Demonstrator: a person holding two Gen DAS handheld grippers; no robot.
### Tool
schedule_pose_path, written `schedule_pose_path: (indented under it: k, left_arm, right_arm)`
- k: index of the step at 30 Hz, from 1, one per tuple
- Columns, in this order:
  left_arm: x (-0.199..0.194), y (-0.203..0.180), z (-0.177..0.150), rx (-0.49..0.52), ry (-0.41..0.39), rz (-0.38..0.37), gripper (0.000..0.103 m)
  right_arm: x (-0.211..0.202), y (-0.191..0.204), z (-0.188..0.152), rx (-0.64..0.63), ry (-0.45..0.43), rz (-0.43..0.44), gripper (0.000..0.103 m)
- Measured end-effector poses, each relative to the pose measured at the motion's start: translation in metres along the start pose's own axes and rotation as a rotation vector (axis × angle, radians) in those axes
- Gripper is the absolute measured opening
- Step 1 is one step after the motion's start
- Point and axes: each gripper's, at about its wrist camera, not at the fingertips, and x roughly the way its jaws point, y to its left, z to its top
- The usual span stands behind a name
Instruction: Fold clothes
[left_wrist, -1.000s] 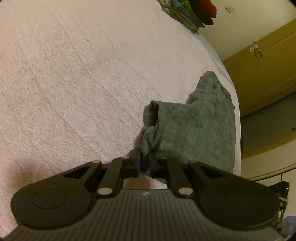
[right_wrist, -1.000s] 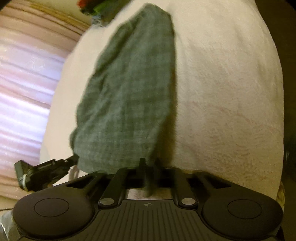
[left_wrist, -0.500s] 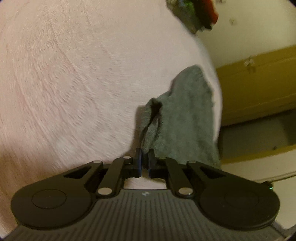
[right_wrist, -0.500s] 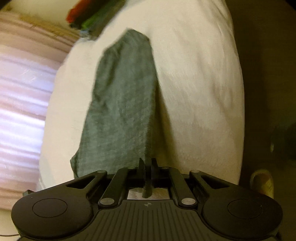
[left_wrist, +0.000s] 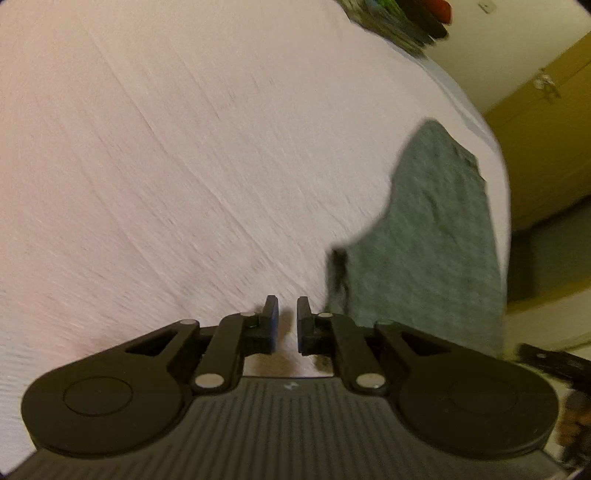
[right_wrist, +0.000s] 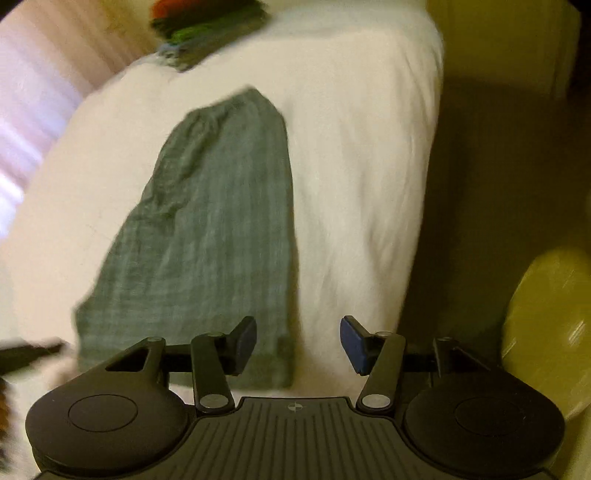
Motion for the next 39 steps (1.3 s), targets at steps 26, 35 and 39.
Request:
schedule_pose_path:
  k: [26,35,39]
  left_arm:
    - [-0.099,-0.207,-0.071,0.261,0.072,0.371,0.032]
    - [-0.161,-0.247,-0.102,0.285,-0.019,0.376,0.033]
    - [-0.174,-0.258,-0.115,0.288,-0.031,0.372,0.034]
  right_arm:
    - [-0.107,0.055,-0.039,-0.081,0.182,-0.009,0.086]
    - [-0.170,0.060,-0.062,-0.118,0.139,0.031,0.086]
    - [-0.191,0.056,-0.068,-0.114,0.125,0.036,0.086]
